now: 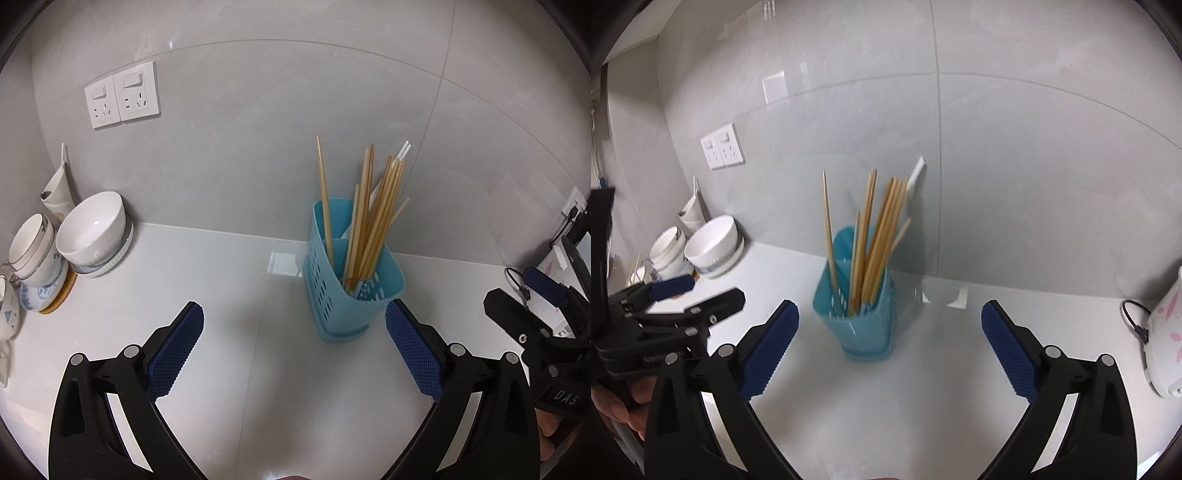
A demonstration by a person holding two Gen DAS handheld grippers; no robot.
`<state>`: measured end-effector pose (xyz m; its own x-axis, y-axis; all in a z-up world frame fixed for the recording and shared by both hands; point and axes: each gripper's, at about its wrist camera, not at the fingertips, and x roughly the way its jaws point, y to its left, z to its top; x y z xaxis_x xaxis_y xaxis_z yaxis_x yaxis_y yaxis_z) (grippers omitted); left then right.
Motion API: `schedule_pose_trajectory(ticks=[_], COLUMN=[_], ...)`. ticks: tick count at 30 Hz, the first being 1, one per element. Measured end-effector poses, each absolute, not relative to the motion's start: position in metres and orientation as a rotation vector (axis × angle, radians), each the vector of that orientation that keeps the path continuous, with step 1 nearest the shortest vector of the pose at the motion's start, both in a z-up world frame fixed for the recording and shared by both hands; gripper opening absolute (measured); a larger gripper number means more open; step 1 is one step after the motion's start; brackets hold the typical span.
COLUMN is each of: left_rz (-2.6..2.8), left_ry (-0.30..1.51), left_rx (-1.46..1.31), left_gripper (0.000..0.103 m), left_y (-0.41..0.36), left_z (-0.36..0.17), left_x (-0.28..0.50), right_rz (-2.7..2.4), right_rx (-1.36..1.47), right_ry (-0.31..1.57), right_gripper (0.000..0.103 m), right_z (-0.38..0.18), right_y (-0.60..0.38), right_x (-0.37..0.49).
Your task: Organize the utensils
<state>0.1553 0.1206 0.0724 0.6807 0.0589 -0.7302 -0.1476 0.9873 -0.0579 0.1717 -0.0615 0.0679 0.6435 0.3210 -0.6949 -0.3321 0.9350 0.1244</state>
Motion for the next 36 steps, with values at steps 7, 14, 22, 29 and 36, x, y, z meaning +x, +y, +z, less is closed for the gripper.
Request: schedule_pose_trajectory(ticks=[7,14,22,29,36], left_rz=[0.119,0.122,0.114,0.11,0.105], left_ry=[0.837,0.839,0.843,0.842,0.842], left_rx=[-0.101,-0.102,-0.093,-0.094,-0.095], left_gripper=[0.097,0.097,0.097,0.097,0.097], left_y=[0.115,0.112,0.109,0.109,0.109], left_z=[0.053,0.049,0.046,0.047,0.047], left_x=[0.143,0.136,0.138,0.138,0.138], right_rz=[0.339,0.311,0.308,0.306,0.3], right_rx=[-0.005,-0.016,-0.032,-0.032,-0.033], right_ry=[0.845,0.867,0.874,0.877,0.88], right_gripper=[0.095,0.095,0.095,0.095,0.095], right_z=[0.05,0.043,0.042,0.042,0.041], right_y=[-0.072,-0.077,-0.076,-0.075,-0.074], right_x=[0.162,0.16,0.16,0.161,0.161])
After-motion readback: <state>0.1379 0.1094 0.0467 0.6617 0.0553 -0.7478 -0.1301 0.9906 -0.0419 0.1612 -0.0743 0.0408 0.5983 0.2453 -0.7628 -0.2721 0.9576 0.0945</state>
